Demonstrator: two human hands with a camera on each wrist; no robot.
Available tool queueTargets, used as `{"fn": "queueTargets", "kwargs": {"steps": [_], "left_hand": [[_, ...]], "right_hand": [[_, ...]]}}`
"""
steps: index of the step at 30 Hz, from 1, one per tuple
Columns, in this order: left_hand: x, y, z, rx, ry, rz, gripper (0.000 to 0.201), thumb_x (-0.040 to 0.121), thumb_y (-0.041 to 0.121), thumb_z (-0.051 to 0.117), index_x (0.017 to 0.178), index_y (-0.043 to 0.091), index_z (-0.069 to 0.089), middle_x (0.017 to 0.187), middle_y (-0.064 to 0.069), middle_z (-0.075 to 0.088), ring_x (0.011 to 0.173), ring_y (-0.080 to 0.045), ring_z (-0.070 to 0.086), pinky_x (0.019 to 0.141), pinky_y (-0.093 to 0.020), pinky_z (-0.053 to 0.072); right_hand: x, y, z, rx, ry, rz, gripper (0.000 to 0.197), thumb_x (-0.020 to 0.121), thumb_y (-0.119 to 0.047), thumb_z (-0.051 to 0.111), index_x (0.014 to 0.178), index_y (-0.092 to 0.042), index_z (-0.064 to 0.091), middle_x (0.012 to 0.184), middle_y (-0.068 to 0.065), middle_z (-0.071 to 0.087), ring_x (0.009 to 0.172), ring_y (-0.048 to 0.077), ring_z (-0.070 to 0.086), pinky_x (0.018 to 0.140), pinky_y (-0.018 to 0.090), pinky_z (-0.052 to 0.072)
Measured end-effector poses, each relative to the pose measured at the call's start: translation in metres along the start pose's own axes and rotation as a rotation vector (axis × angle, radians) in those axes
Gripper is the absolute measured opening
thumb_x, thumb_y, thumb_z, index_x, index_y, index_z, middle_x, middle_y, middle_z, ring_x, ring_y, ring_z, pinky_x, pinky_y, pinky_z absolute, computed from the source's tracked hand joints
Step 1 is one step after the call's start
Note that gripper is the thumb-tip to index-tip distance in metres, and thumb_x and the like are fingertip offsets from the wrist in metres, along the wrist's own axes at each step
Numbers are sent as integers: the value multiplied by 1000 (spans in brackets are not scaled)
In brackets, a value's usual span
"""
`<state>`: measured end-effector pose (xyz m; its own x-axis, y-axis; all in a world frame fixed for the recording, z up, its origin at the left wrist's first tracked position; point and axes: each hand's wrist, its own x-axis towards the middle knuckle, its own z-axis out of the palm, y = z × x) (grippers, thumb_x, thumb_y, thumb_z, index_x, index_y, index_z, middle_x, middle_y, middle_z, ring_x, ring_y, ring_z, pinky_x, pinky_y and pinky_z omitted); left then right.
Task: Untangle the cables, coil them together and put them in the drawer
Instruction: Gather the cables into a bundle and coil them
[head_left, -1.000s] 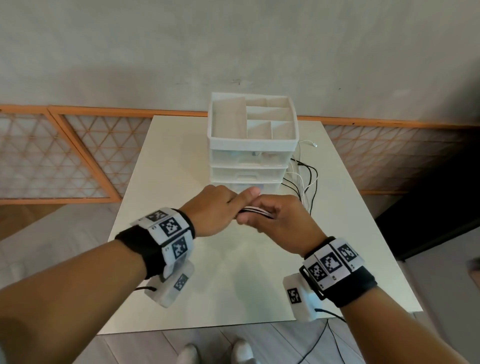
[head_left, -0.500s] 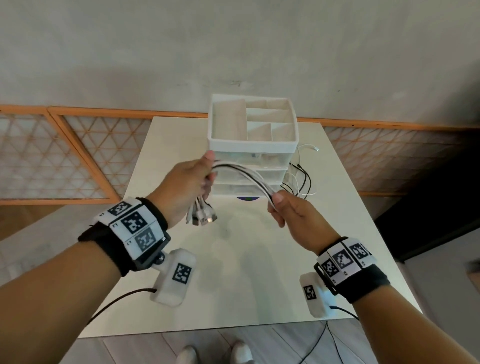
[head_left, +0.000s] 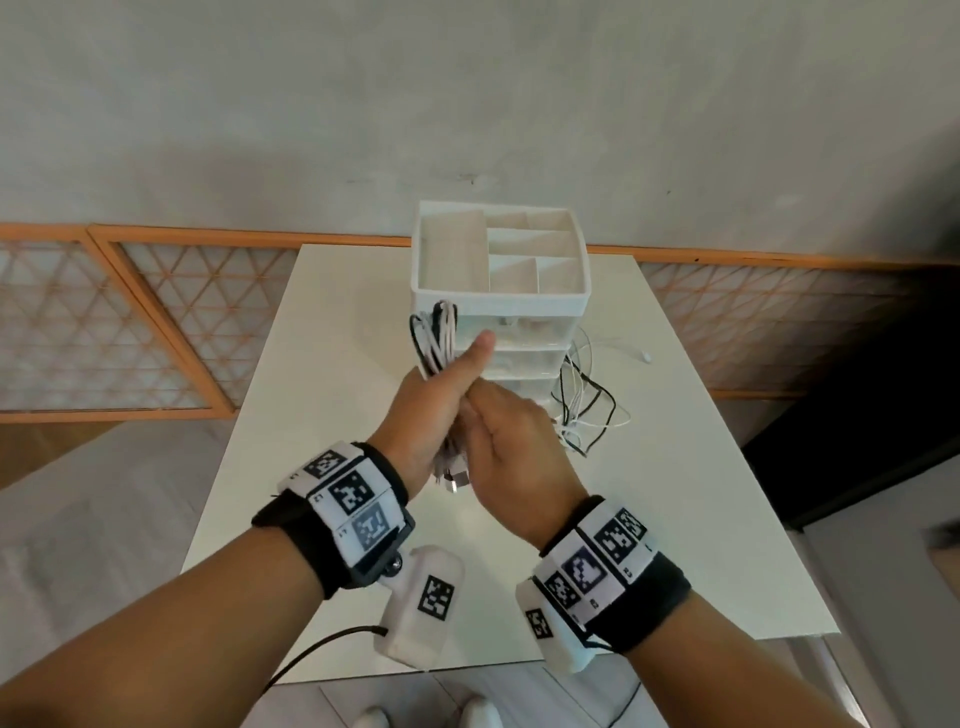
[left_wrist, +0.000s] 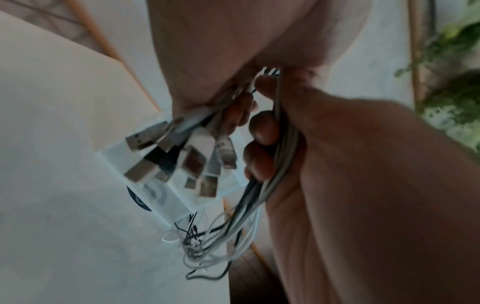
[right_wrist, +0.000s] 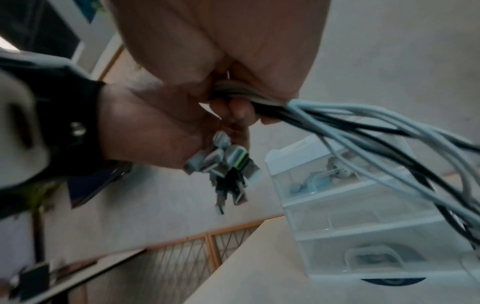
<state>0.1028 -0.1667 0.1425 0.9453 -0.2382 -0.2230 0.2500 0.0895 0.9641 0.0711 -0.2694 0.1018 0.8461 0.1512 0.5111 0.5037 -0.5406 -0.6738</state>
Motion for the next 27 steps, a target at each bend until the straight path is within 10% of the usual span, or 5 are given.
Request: {"fn": "queueTargets", "kwargs": {"steps": [4, 9, 12, 22, 27], "left_hand": [[2, -2, -17, -132, -31, -92, 39, 91, 26, 64, 58, 13, 49, 44, -1, 47, 36, -14, 49, 38, -17, 39], [1, -5, -29, 79, -166, -37, 21, 70, 17, 63, 55, 15, 50, 53, 1, 41, 47, -12, 38, 52, -25, 34], [-7, 3, -25, 289, -245, -15, 14, 67, 18, 59, 58, 13, 49, 49, 3, 41, 43, -10, 37, 48, -23, 32], [-9, -1, -24, 496, -138, 202, 45, 85, 40, 67, 76, -3, 55, 61, -13, 45, 59, -15, 38, 59, -29, 32], [-7, -2, -32, 449, -65, 229, 32, 92, 36, 66, 69, 14, 71, 64, -1, 71, 55, -16, 61, 62, -29, 49]], "right_hand": [[-8, -6, -19, 102, -240, 47, 24, 97, -7, 48, 116, -2, 62, 81, 5, 60, 73, 21, 55, 67, 34, 45], [27, -15, -58, -45, 77, 45, 31, 80, -15, 54, 104, -17, 74, 99, -3, 68, 67, 11, 61, 61, 18, 43], [48, -29, -66, -246, -179, -112, 57, 75, -11, 59, 127, -34, 66, 122, -7, 58, 73, 10, 60, 64, 23, 50], [58, -42, -61, -230, -63, 81, 25, 63, -15, 54, 73, -11, 76, 65, 5, 70, 64, 22, 63, 60, 37, 51], [50, -30, -57, 151, -144, 259, 44, 75, -8, 62, 116, -18, 72, 98, -6, 68, 80, 6, 67, 75, 22, 52]]}}
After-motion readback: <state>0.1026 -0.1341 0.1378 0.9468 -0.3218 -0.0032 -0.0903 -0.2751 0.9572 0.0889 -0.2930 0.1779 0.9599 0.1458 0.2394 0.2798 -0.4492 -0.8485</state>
